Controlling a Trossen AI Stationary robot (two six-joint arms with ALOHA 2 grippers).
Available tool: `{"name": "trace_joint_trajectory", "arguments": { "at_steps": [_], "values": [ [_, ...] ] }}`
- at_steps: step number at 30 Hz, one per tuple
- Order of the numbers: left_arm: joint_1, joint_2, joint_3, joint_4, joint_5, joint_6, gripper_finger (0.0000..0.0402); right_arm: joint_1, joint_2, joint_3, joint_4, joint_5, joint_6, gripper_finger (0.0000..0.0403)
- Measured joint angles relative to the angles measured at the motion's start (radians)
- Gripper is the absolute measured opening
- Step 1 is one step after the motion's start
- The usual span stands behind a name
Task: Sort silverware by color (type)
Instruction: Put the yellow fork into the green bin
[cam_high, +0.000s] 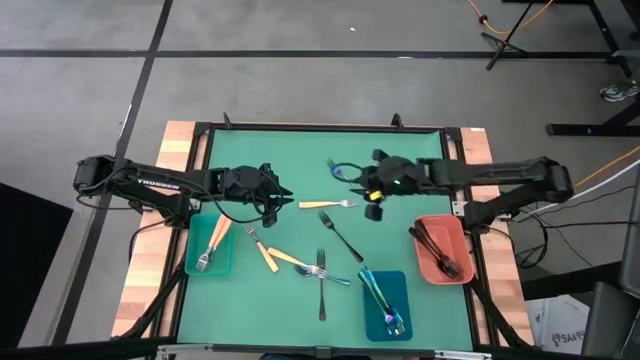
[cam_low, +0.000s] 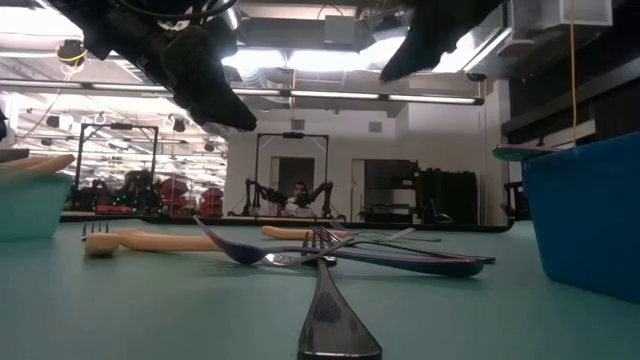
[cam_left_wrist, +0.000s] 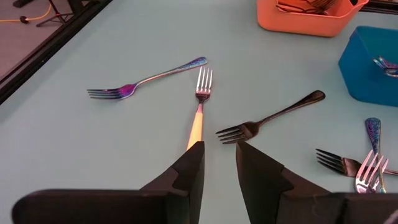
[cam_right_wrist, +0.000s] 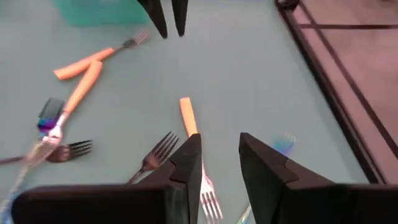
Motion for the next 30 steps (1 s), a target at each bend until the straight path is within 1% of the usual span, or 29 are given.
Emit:
{"name": "trace_joint_trajectory", "arguments": {
  "at_steps": [4, 9, 12, 16, 21, 30],
  "values": [
    [0.0, 0.0, 0.0, 0.0, 0.0, 0.0, 0.0086, -0.073, 0.106, 0.0, 0.047, -0.08, -0.056, 0.0099],
    [0.0, 0.0, 0.0, 0.0, 0.0, 0.0, 0.0086, -0.145, 0.241, 0.0, 0.065, -0.172, -0.066, 0.0099],
    [0.0, 0.0, 0.0, -0.001, 0.0, 0.0, 0.0086, -0.17, 0.316, 0.0, 0.091, -0.211, -0.067, 0.0099],
    [0.0, 0.0, 0.0, -0.001, 0.0, 0.0, 0.0086, -0.182, 0.408, 0.0, 0.17, -0.274, -0.073, 0.0099],
    [0.0, 0.0, 0.0, -0.001, 0.0, 0.0, 0.0086, -0.178, 0.493, 0.0, 0.268, -0.286, -0.114, 0.0099],
    [0.0, 0.0, 0.0, -0.001, 0.0, 0.0, 0.0086, -0.179, 0.584, 0.0, 0.265, -0.285, -0.117, 0.0099]
  ]
}}
